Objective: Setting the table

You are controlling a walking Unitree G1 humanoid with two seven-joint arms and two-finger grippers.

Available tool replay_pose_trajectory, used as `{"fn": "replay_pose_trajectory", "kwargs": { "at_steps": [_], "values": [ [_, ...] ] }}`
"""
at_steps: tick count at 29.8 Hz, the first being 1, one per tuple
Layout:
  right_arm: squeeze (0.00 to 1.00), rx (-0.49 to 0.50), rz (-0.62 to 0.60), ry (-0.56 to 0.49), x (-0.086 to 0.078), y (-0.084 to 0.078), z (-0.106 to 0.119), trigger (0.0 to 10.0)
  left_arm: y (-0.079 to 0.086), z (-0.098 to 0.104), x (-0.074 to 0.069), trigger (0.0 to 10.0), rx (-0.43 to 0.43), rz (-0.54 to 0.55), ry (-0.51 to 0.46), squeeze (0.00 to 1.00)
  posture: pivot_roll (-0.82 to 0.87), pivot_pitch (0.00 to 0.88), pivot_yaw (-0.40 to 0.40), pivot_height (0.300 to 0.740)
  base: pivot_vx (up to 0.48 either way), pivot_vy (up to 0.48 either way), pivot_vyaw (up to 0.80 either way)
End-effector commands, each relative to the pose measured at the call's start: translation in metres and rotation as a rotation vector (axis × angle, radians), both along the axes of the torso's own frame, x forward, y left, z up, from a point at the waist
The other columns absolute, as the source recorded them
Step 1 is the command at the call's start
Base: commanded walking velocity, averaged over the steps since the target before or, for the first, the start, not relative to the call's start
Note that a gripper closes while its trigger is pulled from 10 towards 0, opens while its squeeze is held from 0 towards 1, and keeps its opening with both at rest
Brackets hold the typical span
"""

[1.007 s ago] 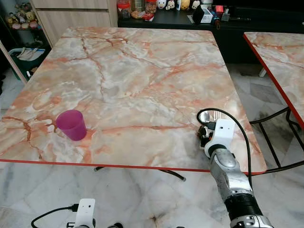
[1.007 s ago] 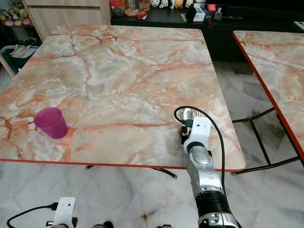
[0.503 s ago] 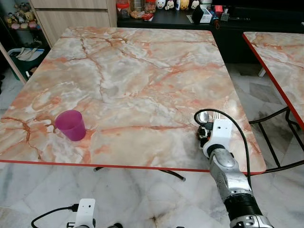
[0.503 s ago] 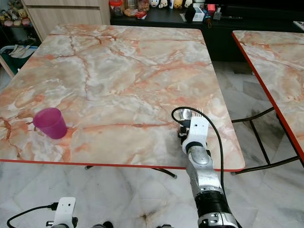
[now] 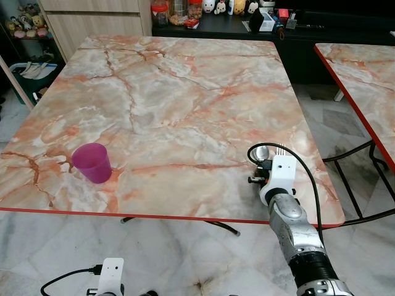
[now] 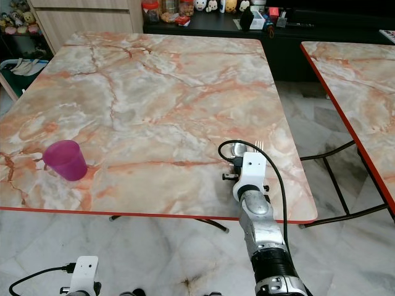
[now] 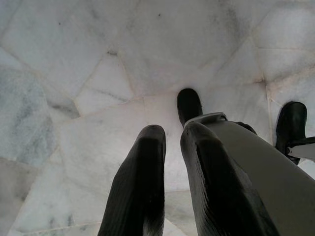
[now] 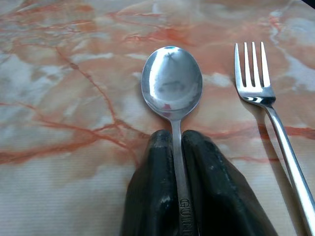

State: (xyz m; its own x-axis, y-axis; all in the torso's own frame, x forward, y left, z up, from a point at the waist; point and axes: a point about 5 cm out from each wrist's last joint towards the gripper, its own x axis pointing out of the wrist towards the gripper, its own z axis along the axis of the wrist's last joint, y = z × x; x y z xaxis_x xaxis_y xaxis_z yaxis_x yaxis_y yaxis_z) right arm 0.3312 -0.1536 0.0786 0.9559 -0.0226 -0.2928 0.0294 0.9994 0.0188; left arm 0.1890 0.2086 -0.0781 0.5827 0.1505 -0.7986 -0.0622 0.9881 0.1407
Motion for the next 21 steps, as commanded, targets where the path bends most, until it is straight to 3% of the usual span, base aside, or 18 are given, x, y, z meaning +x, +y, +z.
{"fn": "replay_pose_trajectory", "kwargs": {
  "at_steps": [1,15,16,19,21],
  "values": [
    [0.00,-0.002,0.054,0.053,-0.005,0.012,-0.012,0.0,0.001,-0.003,-0.006,10.0,-0.003,-0.001,0.034,0.00,-0.03,0.106,-0.040,0.740,0.000,0.000,0.00],
    [0.00,0.000,0.129,-0.043,-0.001,0.030,0.004,0.0,-0.001,-0.003,-0.006,10.0,-0.004,-0.010,0.037,0.00,-0.04,0.091,-0.041,0.740,0.000,0.000,0.00],
    [0.00,-0.004,0.147,-0.157,0.006,0.033,0.028,10.0,-0.001,-0.003,-0.004,10.0,-0.001,-0.014,0.035,0.00,-0.04,0.097,-0.039,0.740,0.000,0.000,0.00],
    [0.00,-0.008,0.139,-0.206,0.010,0.033,0.041,10.0,-0.001,-0.002,-0.003,10.0,0.004,-0.019,0.033,0.00,-0.04,0.107,-0.039,0.740,0.000,0.000,0.00],
    [0.00,-0.069,0.148,-0.250,0.013,0.032,0.052,10.0,0.000,-0.001,-0.002,10.0,0.007,-0.006,0.029,0.00,-0.05,0.126,-0.040,0.740,0.000,0.000,0.00]
  ]
}}
